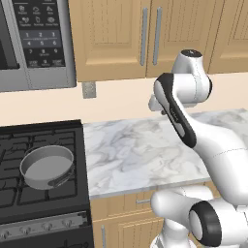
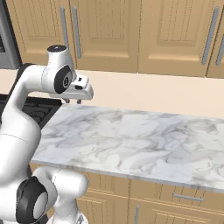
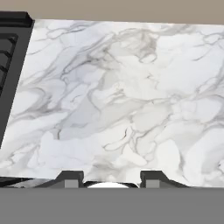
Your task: Open the cabinet and move the ladle to the pot. Then close the cabinet.
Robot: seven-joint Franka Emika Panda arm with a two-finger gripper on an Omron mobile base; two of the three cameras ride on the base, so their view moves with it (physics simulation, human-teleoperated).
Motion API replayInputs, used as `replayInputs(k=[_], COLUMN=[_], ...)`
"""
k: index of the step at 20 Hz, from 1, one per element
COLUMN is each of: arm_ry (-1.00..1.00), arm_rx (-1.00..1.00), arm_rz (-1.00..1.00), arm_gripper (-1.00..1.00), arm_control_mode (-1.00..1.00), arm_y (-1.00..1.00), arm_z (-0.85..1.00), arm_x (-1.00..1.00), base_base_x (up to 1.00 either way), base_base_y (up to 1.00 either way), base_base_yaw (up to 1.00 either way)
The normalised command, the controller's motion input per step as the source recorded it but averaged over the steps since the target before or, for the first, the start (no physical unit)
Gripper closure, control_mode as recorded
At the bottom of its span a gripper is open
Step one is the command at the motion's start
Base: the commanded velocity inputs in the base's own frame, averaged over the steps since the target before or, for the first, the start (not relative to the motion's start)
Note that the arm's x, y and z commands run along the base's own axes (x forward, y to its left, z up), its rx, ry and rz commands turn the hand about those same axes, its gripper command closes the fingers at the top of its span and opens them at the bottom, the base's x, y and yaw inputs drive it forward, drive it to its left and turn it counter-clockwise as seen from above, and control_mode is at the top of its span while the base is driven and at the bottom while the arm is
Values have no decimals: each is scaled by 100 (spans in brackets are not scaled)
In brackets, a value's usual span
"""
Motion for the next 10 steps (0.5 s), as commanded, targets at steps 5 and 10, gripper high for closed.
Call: replayInputs(k=[5, 10], arm_ry=[-7, -23], arm_rx=[0, 0], arm_rz=[0, 0], arm_gripper=[-100, -100], arm_control_mode=[-100, -100], arm_y=[0, 0], arm_z=[0, 12], arm_x=[-15, -46], base_base_x=[0, 0], base_base_y=[0, 0], base_base_yaw=[0, 0])
